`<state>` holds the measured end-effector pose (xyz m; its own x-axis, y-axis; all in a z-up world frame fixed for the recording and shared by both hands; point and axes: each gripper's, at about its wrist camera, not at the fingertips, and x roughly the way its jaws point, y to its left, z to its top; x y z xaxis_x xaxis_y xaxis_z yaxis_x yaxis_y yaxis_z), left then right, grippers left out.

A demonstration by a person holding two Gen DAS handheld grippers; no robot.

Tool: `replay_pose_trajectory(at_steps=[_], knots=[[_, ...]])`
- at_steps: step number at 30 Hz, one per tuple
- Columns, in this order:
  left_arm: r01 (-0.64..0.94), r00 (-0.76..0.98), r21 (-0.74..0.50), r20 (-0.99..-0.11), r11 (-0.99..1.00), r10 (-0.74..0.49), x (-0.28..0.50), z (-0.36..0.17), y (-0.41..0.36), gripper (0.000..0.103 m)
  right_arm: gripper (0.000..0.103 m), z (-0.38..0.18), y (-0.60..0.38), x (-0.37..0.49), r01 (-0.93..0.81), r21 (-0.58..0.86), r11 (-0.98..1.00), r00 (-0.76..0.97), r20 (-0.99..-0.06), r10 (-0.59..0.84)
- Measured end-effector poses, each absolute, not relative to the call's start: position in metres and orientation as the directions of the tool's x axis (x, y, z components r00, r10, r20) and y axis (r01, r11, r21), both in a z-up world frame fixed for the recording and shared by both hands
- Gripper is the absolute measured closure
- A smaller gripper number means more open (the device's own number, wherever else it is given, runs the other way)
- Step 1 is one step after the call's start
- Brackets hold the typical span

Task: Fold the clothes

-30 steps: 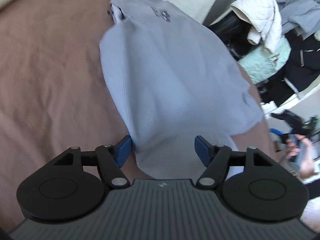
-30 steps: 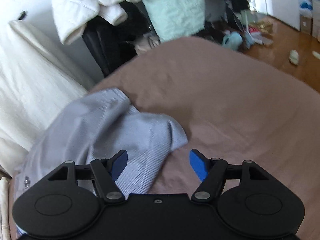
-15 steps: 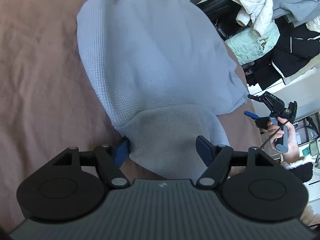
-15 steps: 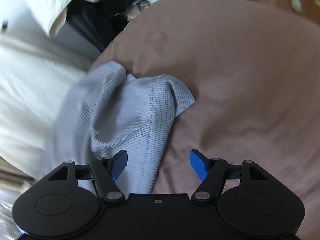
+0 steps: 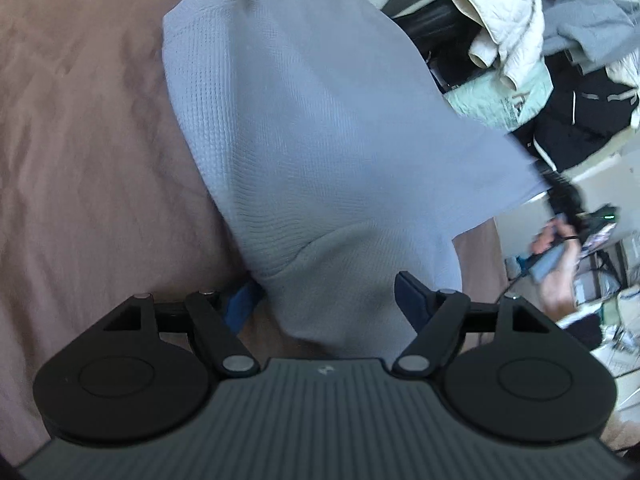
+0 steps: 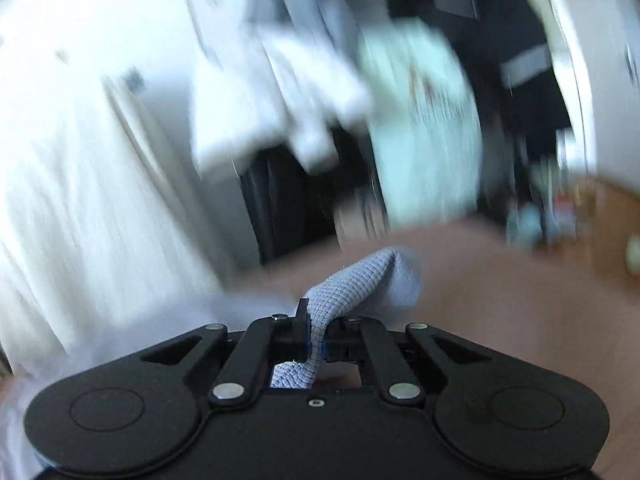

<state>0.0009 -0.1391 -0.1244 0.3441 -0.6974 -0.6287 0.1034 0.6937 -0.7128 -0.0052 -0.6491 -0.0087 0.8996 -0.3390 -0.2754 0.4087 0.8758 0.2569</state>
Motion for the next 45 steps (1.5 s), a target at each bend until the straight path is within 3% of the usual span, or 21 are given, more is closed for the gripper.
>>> replay_pose_trajectory(at_steps=[1,3,6,8,13,18,22,23,25,27,30,32,33,34,35,38,42,45], knots=[[0.113,0.345,-0.707,-0.631,0.698,-0.695,0.001,-0.125,-0.141,0.029,0.098,-0.004,-0.643,-0.008,0.418,0.181,0.890,0.892,-0.267,-0.365],[0.120,0.347,-0.702,-0.633,0.702,-0.692,0.001,-0.123,-0.143,0.029,0.096,-0.019,-0.645,0.003,0.508,0.031,0.861,0.805,-0.374,-0.461],[0.130,0.351,-0.694,-0.636,0.709,-0.687,0.002,-0.121,-0.146,0.029,0.096,-0.060,-0.675,0.015,0.649,0.028,0.760,0.630,-0.581,-0.516],[0.135,0.360,-0.690,-0.635,0.711,-0.684,0.002,-0.117,-0.146,0.029,0.096,-0.073,-0.689,0.018,0.696,0.049,0.716,0.567,-0.650,-0.506],[0.142,0.361,-0.714,-0.608,0.686,-0.707,-0.003,-0.110,-0.142,0.029,0.096,-0.064,-0.688,0.016,0.724,0.089,0.685,0.557,-0.661,-0.503],[0.212,0.351,-0.721,-0.574,0.660,-0.740,-0.006,-0.100,-0.155,0.029,0.094,-0.043,-0.670,-0.001,0.775,-0.121,0.621,0.482,-0.522,-0.703],[0.268,0.368,-0.715,-0.544,0.646,-0.755,-0.005,-0.084,-0.156,0.029,0.087,-0.044,-0.687,-0.013,0.832,-0.100,0.546,0.391,-0.592,-0.704],[0.270,0.366,-0.718,-0.540,0.642,-0.758,-0.004,-0.082,-0.157,0.029,0.086,-0.039,-0.687,-0.020,0.827,-0.054,0.559,0.421,-0.600,-0.680],[0.270,0.364,-0.703,-0.558,0.658,-0.746,-0.005,-0.083,-0.158,0.029,0.072,-0.021,-0.680,-0.038,0.781,0.091,0.618,0.536,-0.606,-0.588],[0.257,0.356,-0.692,-0.580,0.674,-0.732,-0.005,-0.087,-0.159,0.029,0.068,-0.004,-0.664,-0.053,0.677,0.233,0.698,0.674,-0.578,-0.460],[0.223,0.351,-0.691,-0.601,0.687,-0.718,-0.004,-0.095,-0.160,0.029,0.052,0.009,-0.619,-0.069,0.427,0.377,0.822,0.827,-0.530,-0.186],[0.184,0.351,-0.685,-0.624,0.705,-0.698,0.000,-0.098,-0.160,0.037,0.051,0.001,-0.585,-0.068,0.252,0.466,0.848,0.840,-0.540,0.047],[0.169,0.347,-0.677,-0.640,0.717,-0.686,0.004,-0.098,-0.161,0.058,0.051,-0.004,-0.567,-0.066,0.165,0.499,0.851,0.815,-0.554,0.167],[0.194,0.322,-0.663,-0.653,0.723,-0.685,0.011,-0.096,-0.164,0.086,0.051,-0.011,-0.548,-0.061,0.082,0.519,0.851,0.767,-0.578,0.279],[0.227,0.302,-0.644,-0.667,0.731,-0.681,0.017,-0.092,-0.168,0.098,0.051,-0.016,-0.530,-0.059,0.019,0.524,0.852,0.720,-0.598,0.352],[0.379,0.348,-0.531,-0.677,0.758,-0.649,0.024,-0.067,-0.180,0.101,0.049,-0.028,-0.487,-0.060,-0.087,0.468,0.879,0.636,-0.653,0.411],[0.427,0.434,-0.517,-0.603,0.742,-0.670,0.029,-0.059,-0.179,0.101,0.047,-0.053,-0.461,-0.049,-0.225,0.446,0.866,0.473,-0.727,0.497],[0.396,0.479,-0.443,-0.647,0.804,-0.593,0.031,-0.061,-0.177,0.101,0.046,-0.074,-0.442,-0.048,-0.255,0.385,0.887,0.373,-0.807,0.457]])
